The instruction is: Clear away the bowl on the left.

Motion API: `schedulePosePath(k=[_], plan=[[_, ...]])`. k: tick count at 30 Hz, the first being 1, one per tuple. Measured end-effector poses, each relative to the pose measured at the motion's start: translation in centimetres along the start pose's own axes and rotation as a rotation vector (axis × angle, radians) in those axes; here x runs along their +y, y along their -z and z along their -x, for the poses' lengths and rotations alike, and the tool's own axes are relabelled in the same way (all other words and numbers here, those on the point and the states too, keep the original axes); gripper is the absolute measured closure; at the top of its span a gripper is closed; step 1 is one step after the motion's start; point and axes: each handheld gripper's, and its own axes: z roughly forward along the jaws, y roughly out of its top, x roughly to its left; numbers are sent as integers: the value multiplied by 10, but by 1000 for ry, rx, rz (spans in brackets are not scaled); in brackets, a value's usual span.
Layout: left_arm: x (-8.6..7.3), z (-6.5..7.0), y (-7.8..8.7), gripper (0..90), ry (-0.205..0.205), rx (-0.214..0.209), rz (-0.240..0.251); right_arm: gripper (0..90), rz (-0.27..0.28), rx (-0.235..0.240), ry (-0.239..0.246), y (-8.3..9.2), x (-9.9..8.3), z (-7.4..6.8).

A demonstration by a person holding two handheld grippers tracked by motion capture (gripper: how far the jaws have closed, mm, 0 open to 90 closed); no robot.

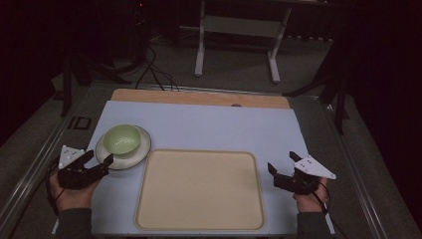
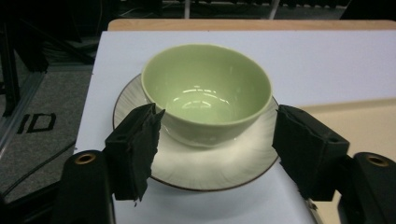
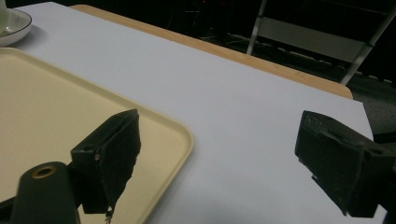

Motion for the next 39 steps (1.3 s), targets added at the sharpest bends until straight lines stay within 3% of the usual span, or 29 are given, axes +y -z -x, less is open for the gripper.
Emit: schedulePosePath(k=[8,19,25,31,35,39], plan=[[17,-5,-10,354,10,15,2,138,6,0,-4,0,0,1],[23,-18,-34,347,34,62,-33,138,8,-2,-4,0,0,0],[26,-22,-49,362,33,93,-84,138,8,-3,-2,0,1,1],[27,-27,-62,380,71,132,-125,137,9,-10,-7,1,1,1],[26,-30,-70,409,88,132,-157,137,9,-11,-8,1,1,1],[24,-33,-78,494,113,131,-200,137,9,-11,-2,1,1,1]])
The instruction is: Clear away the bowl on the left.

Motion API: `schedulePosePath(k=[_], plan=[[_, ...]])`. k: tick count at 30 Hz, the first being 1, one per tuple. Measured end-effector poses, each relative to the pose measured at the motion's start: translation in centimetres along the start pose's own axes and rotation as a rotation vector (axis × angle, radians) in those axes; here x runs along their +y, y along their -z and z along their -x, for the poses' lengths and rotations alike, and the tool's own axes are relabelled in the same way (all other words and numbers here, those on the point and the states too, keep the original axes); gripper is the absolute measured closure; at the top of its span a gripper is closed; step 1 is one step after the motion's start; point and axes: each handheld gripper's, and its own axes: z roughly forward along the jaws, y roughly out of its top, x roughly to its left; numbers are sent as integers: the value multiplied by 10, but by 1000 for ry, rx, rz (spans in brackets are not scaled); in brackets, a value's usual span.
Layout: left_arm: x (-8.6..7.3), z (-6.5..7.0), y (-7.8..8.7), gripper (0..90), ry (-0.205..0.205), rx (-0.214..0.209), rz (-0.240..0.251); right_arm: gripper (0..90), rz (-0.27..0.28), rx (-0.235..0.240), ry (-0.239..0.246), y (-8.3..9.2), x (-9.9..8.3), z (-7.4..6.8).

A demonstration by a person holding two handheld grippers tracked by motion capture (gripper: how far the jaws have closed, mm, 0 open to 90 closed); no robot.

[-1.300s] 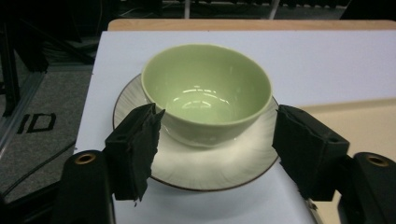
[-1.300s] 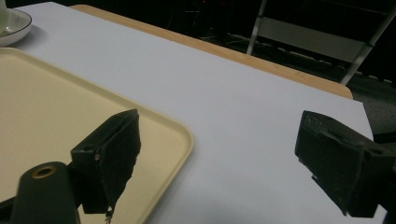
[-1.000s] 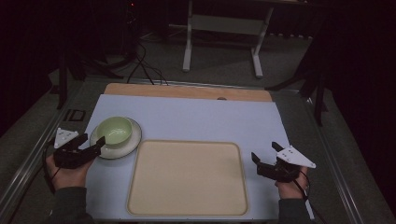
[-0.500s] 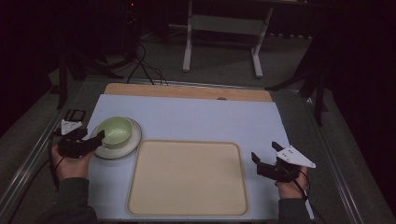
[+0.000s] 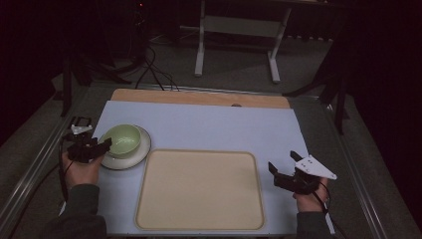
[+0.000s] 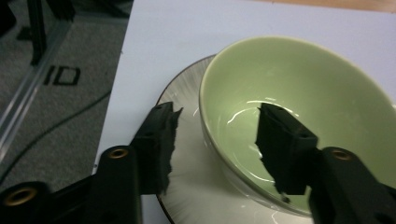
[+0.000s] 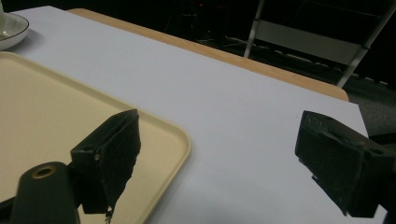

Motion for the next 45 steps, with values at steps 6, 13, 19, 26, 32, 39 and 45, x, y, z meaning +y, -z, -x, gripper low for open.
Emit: schedulePosePath(k=[6,13,19,26,32,39,45], plan=[[1,0,-11,578,43,-19,-45,136,1,0,1,0,0,0],[0,0,-24,647,65,-35,-88,136,0,2,6,0,0,0],[0,-4,-32,656,94,-66,-124,136,1,2,5,0,0,-1],[1,-9,-36,679,157,-117,-137,135,1,4,7,0,0,-1],[3,-13,-35,801,210,-136,-137,136,1,5,5,0,0,-1],[2,-13,-35,816,219,-145,-137,136,0,7,6,0,0,-1],[2,-13,-34,816,240,-151,-132,136,1,5,3,1,0,0]])
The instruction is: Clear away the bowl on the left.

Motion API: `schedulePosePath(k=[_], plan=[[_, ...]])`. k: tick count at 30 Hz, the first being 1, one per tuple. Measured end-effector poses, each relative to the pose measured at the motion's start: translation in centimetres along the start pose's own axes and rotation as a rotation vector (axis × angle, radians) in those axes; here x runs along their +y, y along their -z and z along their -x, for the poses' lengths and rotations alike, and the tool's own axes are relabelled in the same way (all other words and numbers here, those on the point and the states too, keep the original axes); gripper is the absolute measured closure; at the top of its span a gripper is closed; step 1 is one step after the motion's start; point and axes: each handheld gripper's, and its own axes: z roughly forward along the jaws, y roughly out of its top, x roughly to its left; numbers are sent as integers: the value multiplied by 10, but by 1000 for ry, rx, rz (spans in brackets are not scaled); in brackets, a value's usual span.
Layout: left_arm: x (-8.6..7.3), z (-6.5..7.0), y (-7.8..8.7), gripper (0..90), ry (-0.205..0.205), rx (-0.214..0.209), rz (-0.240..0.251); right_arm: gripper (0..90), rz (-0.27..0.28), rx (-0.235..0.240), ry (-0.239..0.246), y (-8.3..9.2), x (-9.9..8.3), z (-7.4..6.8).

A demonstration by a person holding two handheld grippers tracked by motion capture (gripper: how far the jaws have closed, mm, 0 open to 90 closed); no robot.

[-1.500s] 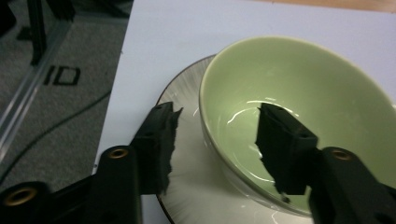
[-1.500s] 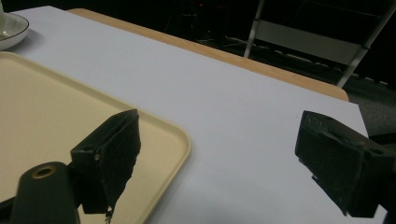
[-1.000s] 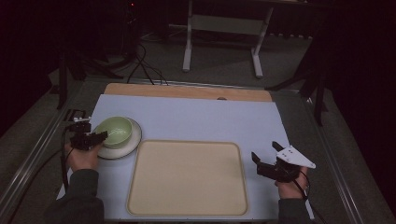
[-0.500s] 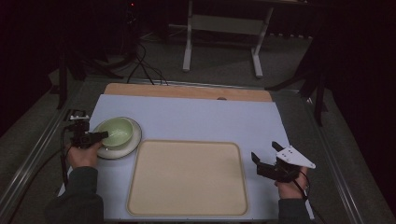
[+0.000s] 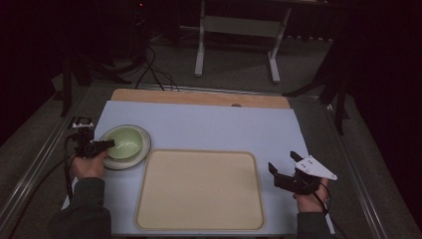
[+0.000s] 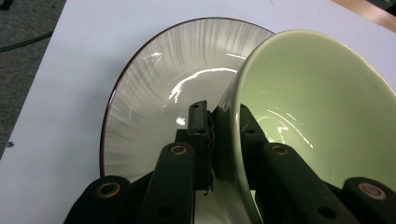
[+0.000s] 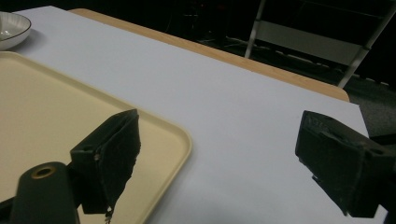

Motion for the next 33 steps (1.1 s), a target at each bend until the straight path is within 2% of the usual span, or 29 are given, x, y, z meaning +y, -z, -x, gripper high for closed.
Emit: schedulePosePath(k=[2,4,8,17,23,29,31,33], plan=[[0,0,2,815,10,-14,11,136,1,1,0,0,0,0],[0,2,3,815,8,-2,14,136,0,1,0,0,0,0],[-1,4,4,815,-5,-4,19,136,1,-2,-3,0,0,0],[0,5,10,816,2,-25,42,136,1,-3,-4,1,0,0],[-1,7,18,815,-8,-40,62,136,2,-4,-4,1,0,0],[-2,8,27,813,-10,-59,90,136,1,-3,-4,1,0,0],[-6,10,34,811,-13,-89,114,136,1,-4,-5,1,0,0],[-8,10,36,812,-8,-97,124,136,0,-4,-4,1,0,0]])
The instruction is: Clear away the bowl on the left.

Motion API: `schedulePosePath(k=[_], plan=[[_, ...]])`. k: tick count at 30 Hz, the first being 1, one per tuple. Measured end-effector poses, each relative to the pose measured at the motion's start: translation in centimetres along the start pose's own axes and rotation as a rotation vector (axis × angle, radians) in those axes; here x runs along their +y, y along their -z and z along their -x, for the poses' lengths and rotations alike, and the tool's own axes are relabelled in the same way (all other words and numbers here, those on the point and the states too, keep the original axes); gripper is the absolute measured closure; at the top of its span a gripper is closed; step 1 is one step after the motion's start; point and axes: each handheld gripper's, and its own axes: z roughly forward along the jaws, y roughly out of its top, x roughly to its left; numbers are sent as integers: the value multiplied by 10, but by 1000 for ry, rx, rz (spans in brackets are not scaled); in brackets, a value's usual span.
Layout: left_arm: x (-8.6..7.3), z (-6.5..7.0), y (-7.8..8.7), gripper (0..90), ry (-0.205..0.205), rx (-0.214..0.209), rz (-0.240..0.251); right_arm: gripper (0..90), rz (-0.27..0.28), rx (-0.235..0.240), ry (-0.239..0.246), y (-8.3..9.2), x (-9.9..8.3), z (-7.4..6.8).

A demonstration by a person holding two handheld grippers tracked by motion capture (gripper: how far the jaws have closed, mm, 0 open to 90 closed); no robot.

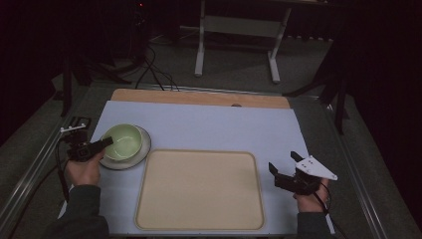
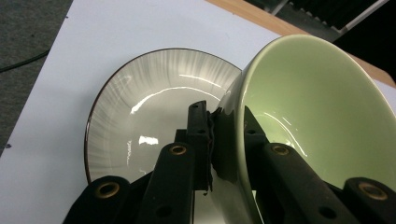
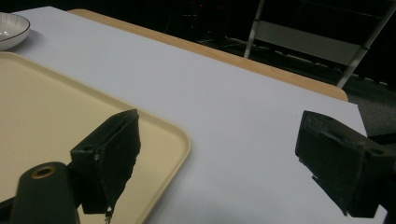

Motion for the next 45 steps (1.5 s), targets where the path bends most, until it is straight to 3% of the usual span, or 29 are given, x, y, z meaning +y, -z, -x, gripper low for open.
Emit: schedulePosePath(k=[9,19,30,45], plan=[[-6,0,5,811,-1,-12,8,136,2,1,1,0,0,0],[-9,10,16,811,-32,-64,16,136,2,3,3,1,0,0],[-11,18,31,809,-31,-119,37,136,4,6,11,1,0,-1],[-10,31,33,809,-69,-146,37,136,0,9,18,0,1,-2]])
